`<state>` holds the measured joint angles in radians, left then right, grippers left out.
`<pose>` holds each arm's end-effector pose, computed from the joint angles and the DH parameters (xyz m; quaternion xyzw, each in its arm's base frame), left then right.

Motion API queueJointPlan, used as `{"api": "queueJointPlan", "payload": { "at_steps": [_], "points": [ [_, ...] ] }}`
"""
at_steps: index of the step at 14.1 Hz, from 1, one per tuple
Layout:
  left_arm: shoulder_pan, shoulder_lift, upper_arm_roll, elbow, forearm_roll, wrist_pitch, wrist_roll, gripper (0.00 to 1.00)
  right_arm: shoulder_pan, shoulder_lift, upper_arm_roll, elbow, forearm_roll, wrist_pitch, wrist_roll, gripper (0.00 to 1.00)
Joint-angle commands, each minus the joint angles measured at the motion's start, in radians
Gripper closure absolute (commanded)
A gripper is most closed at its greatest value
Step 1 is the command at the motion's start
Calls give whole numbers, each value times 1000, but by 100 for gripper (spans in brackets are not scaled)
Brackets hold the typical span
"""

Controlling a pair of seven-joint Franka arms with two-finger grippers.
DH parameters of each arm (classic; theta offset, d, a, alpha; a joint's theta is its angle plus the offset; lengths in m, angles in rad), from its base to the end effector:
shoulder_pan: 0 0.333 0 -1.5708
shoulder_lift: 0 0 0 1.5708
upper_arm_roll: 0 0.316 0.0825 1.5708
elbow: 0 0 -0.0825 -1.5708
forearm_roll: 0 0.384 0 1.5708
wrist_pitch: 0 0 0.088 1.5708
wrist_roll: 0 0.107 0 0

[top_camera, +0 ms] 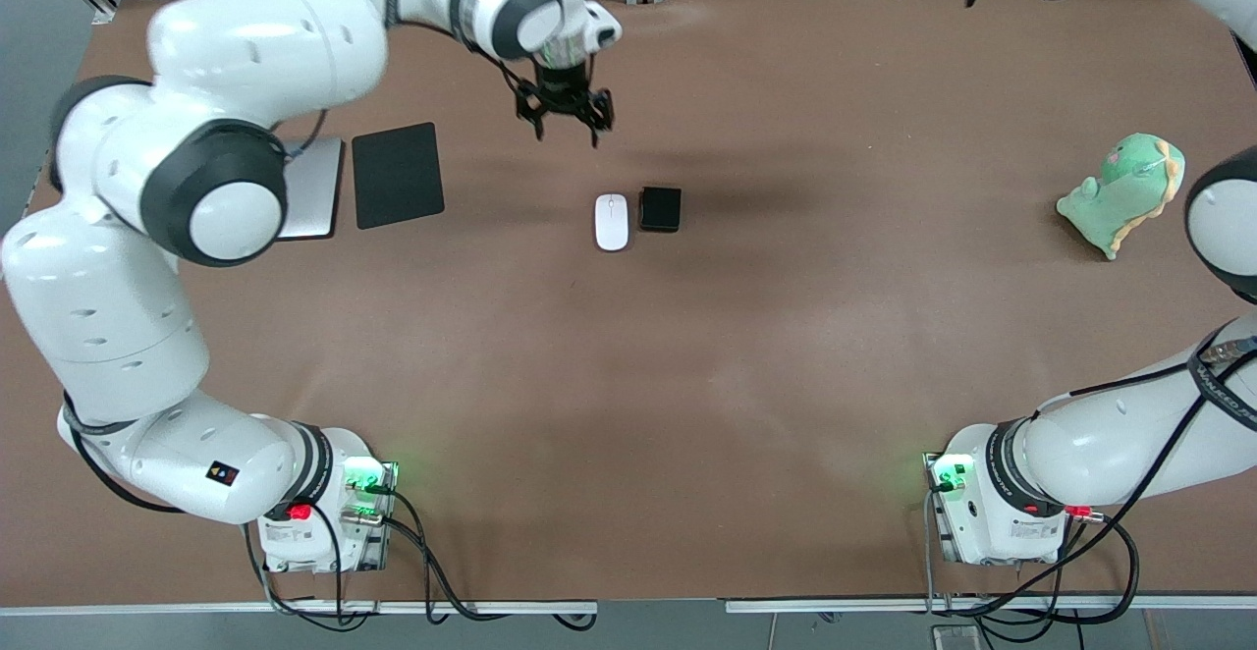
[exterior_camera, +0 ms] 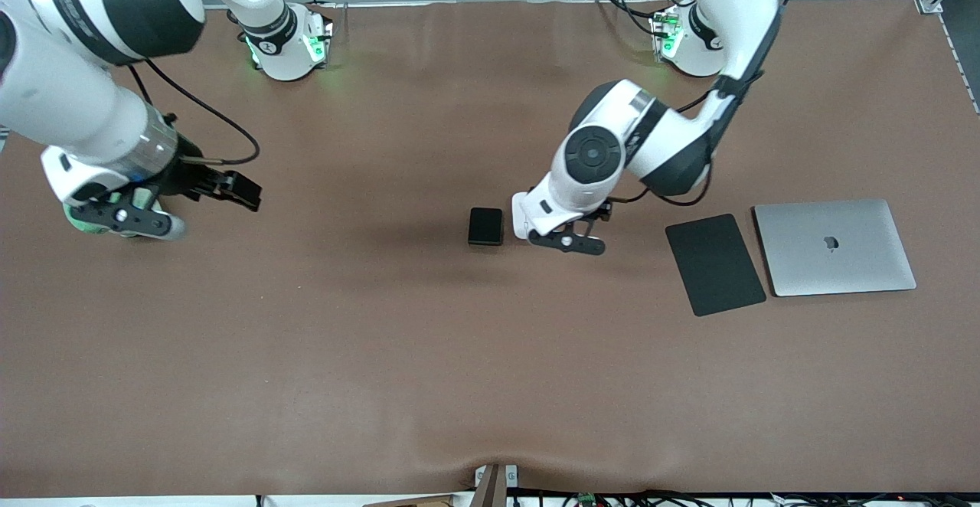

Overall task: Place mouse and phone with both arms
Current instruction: 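Reach the left gripper to the white mouse while the right gripper moves out, then grasp the mouse with the left gripper while the right gripper reaches the phone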

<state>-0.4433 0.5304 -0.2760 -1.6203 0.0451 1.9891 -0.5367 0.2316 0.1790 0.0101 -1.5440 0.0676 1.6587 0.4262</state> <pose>0.5179 -0.4212 0.3137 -0.9923 0.0883 0.0867 0.0007 0.5913 0.1522 0.5404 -0.9943 0.0961 0.0416 0.0220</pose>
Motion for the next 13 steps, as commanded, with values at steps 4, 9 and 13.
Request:
{"api": "queueJointPlan", "payload": {
  "at_steps": [4,9,13],
  "points": [
    [-75,12,3,-196,22,310,-244,14,-40,183,-10,24,207,49,-30,0],
    [-110,95,11,-198,84,407,-379,23,-52,177,-10,-47,210,78,-211,0],
    [-112,118,12,-194,105,412,-394,25,-60,146,-10,-119,208,142,-328,0]
  ]
}}
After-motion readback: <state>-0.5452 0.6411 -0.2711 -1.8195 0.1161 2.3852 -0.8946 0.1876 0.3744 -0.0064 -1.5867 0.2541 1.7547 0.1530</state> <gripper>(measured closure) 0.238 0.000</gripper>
